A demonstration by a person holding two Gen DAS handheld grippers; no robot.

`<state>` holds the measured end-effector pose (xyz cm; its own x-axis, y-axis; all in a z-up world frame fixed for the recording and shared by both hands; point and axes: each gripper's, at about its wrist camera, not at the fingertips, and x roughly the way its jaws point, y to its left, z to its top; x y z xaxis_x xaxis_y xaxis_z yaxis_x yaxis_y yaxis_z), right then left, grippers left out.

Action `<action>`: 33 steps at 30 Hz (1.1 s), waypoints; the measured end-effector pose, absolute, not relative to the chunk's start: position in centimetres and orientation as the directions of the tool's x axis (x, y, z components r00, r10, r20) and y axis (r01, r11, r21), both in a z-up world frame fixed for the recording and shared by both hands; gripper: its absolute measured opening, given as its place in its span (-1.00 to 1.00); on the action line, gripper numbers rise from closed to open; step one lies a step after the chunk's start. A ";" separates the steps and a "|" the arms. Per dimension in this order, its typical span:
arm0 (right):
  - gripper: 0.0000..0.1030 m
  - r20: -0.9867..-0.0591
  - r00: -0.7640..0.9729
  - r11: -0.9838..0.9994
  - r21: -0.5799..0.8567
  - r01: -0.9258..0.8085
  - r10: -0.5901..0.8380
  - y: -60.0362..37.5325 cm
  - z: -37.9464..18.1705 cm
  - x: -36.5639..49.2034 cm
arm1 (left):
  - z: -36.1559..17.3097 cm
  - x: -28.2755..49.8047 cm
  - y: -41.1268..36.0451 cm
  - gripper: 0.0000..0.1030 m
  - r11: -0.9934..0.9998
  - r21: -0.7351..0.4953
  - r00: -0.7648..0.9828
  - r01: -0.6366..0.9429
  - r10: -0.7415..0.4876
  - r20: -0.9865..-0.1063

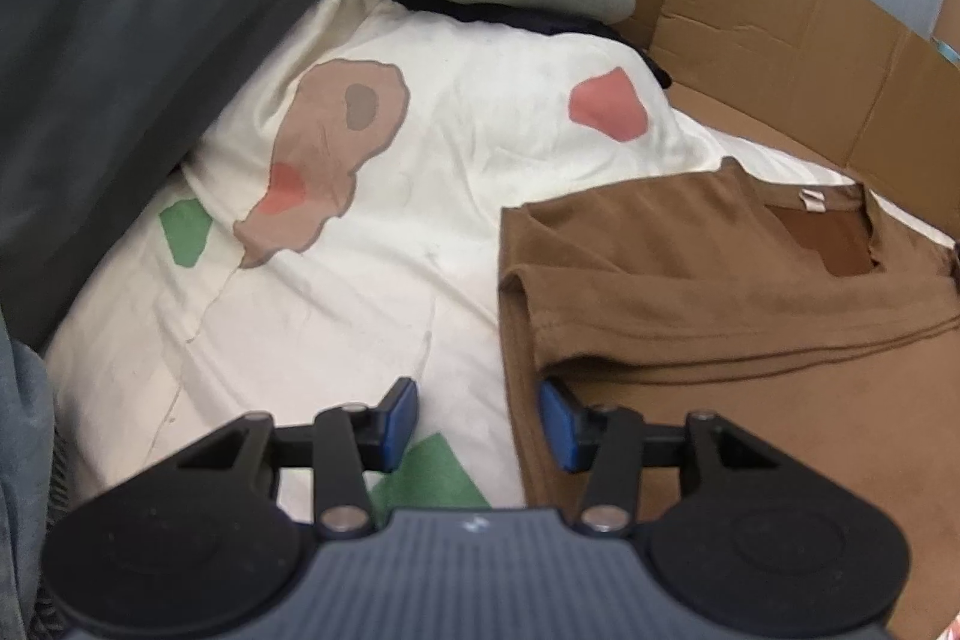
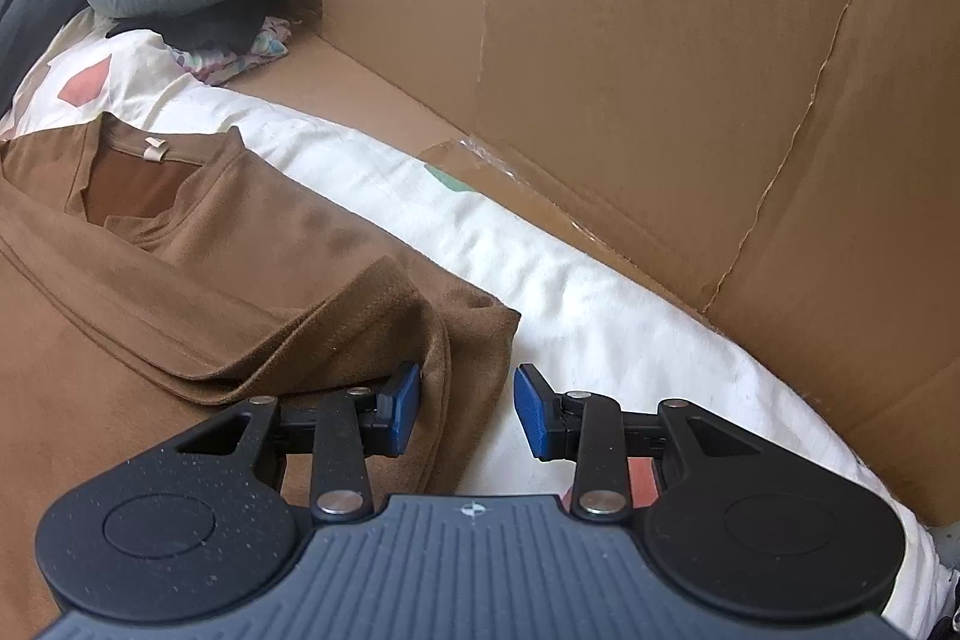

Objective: Fold clothes

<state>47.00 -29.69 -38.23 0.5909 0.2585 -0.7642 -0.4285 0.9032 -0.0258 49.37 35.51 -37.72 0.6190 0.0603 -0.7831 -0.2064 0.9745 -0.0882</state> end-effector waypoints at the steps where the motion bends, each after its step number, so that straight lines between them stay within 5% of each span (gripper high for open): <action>1: -0.19 -0.763 0.592 0.903 -0.026 -0.428 0.259 -29.7 -38.3 47.0 | -37.8 49.5 35.7 -0.03 0.973 -0.096 0.620 -0.212 0.058 -0.783; 27: -0.23 -0.714 0.623 0.887 -0.005 -0.461 0.320 -28.7 -37.4 47.8 | -35.9 54.7 35.4 -0.06 0.977 -0.108 0.743 -0.182 0.065 -0.666; 33: -0.43 -0.722 0.589 0.864 0.024 -0.503 0.363 -28.2 -37.6 48.2 | -35.7 55.6 35.4 -0.73 0.982 -0.120 0.749 -0.145 0.030 -0.661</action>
<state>48.24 -28.22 -37.56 0.5887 0.3631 -0.7222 -0.5032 0.8638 0.0241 55.58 35.36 -35.70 0.7494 0.0298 -0.6615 -0.1449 0.9822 -0.1198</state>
